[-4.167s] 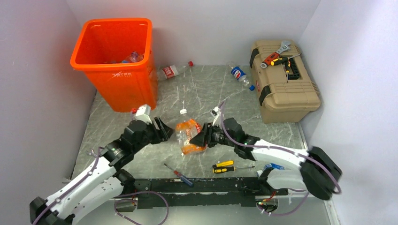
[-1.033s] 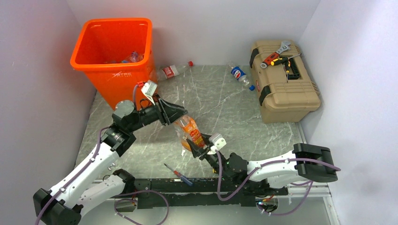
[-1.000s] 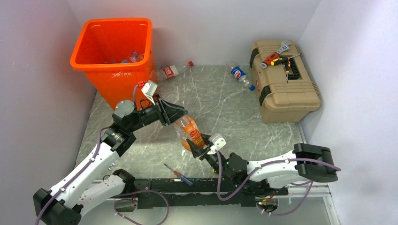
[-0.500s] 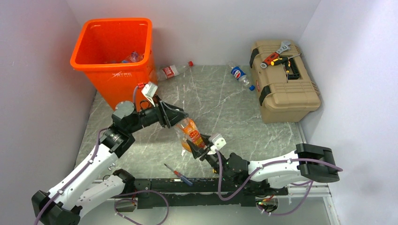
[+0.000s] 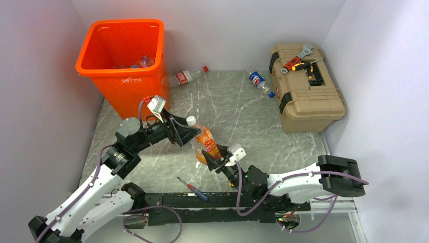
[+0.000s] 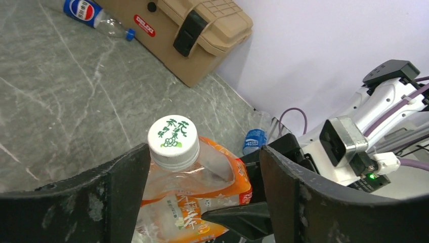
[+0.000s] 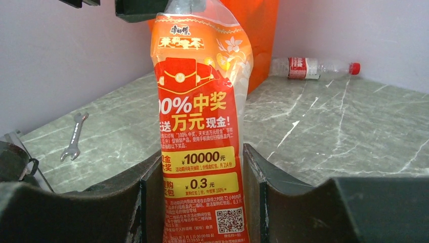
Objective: Put the plastic bottles in the bin
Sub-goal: Pick up the plastic bottle at the center of the board.
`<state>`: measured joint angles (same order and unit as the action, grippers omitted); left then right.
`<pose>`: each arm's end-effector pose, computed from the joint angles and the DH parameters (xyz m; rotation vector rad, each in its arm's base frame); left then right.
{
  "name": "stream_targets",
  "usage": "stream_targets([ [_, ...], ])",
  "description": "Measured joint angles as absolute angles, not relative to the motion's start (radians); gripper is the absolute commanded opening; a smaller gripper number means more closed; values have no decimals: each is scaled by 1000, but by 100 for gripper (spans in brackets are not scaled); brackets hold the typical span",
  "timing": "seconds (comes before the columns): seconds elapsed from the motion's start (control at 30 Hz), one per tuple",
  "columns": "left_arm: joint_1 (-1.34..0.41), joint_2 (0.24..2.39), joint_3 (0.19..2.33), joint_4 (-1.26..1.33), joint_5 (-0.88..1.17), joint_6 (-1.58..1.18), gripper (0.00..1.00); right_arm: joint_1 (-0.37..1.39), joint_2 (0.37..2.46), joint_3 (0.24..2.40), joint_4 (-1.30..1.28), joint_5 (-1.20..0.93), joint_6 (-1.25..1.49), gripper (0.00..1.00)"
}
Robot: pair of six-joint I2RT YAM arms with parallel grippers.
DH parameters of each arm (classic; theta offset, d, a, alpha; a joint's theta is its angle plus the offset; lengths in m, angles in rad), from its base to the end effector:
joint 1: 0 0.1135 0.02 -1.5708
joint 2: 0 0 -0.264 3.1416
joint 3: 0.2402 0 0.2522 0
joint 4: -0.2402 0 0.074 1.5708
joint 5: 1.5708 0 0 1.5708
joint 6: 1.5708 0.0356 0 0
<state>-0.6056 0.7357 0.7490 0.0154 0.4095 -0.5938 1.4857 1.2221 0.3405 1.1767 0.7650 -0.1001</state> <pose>0.1358 -0.1113 0.3570 0.3624 1.6483 -1.2415 0.0439 0.2243 0.2397 -0.4055 1.3315 0.6754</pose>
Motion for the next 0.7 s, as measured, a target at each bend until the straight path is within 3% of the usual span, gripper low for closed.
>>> stream_targets([
  [0.23, -606, 744, 743, 16, 375, -561, 53, 1485, 1238, 340, 1191, 770, -93, 0],
  [0.53, -604, 771, 745, 36, 361, -535, 6, 1485, 1236, 340, 1182, 776, -93, 4],
  [0.6, -604, 776, 749, 33, 362, -535, 0, 1485, 1228, 340, 1168, 776, -88, 17],
  [0.7, -604, 788, 771, 16, 368, -531, 0, 1484, 1201, 341, 1137, 772, -78, 51],
])
